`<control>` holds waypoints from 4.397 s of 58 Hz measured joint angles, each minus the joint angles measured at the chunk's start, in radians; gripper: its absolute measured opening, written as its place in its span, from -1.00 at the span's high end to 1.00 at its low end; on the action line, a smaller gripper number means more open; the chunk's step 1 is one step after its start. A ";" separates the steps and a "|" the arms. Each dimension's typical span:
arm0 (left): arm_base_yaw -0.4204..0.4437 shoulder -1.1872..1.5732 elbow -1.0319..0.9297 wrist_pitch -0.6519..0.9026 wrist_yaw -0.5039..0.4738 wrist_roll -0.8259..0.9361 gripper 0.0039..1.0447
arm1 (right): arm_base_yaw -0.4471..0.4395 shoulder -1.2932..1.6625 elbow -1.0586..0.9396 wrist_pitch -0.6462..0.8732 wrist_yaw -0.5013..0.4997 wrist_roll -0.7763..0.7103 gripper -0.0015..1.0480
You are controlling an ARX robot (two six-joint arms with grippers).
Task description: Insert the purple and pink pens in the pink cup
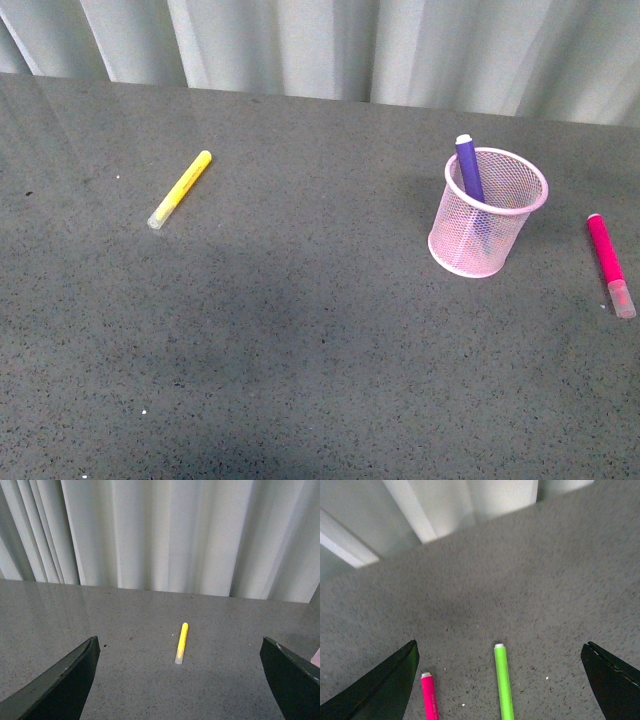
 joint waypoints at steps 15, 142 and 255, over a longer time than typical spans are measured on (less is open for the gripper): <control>0.000 0.000 0.000 0.000 0.000 0.000 -0.88 | 0.105 0.118 0.056 -0.110 0.012 0.008 -0.87; 0.000 0.000 0.000 0.000 0.000 0.000 -0.88 | 0.172 0.484 0.191 -0.098 -0.103 0.058 -0.74; 0.000 0.000 0.000 0.000 0.000 0.000 -0.88 | 0.212 -0.045 -0.422 1.039 -0.420 -0.071 0.78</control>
